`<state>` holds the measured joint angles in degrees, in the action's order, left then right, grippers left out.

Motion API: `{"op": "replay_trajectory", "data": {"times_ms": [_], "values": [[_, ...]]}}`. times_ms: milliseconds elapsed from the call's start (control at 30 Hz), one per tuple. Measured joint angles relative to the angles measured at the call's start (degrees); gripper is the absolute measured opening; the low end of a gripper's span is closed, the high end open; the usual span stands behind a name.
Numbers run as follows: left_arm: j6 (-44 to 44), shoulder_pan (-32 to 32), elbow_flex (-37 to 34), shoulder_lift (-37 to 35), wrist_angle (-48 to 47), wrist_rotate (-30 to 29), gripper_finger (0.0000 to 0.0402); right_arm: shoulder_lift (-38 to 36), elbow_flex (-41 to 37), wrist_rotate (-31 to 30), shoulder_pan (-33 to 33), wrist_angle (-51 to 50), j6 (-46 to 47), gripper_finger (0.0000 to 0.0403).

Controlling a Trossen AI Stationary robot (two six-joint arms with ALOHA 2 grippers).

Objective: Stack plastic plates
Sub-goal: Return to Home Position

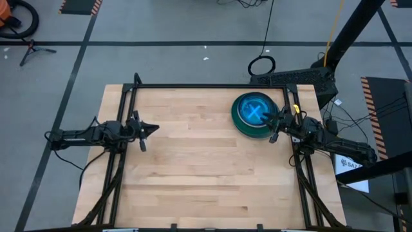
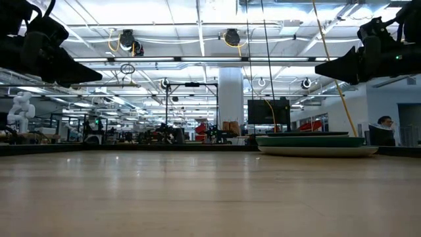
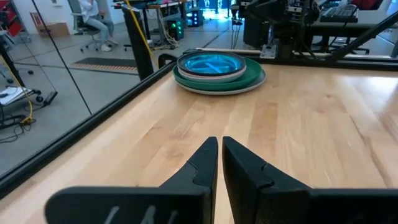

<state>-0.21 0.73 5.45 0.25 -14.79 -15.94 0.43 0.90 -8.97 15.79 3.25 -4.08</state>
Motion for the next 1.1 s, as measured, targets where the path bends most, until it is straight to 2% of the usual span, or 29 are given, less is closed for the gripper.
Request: {"op": "replay_trajectory", "data": {"times_ms": [433, 800, 900, 1100], "values": [[-0.1, 0.0, 0.0, 0.0, 0.0, 0.0, 0.0031, -0.4, 0.0, 0.1, -0.2, 0.0, 0.0, 0.0098], [-0.1, 0.0, 0.0, 0.0, 0.0, 0.0, 0.0031, -0.4, 0.0, -0.7, -4.4, -0.7, 0.3, 0.0098], [-0.1, 0.0, 0.0, 0.0, 0.0, 0.0, 0.0031, -0.4, 0.0, -4.5, -6.8, -0.3, -0.3, 0.0098], [-0.1, 0.0, 0.0, 0.0, 0.0, 0.0, 0.0031, -0.4, 0.0, -18.8, -11.4, 0.9, -0.9, 0.0098]]}}
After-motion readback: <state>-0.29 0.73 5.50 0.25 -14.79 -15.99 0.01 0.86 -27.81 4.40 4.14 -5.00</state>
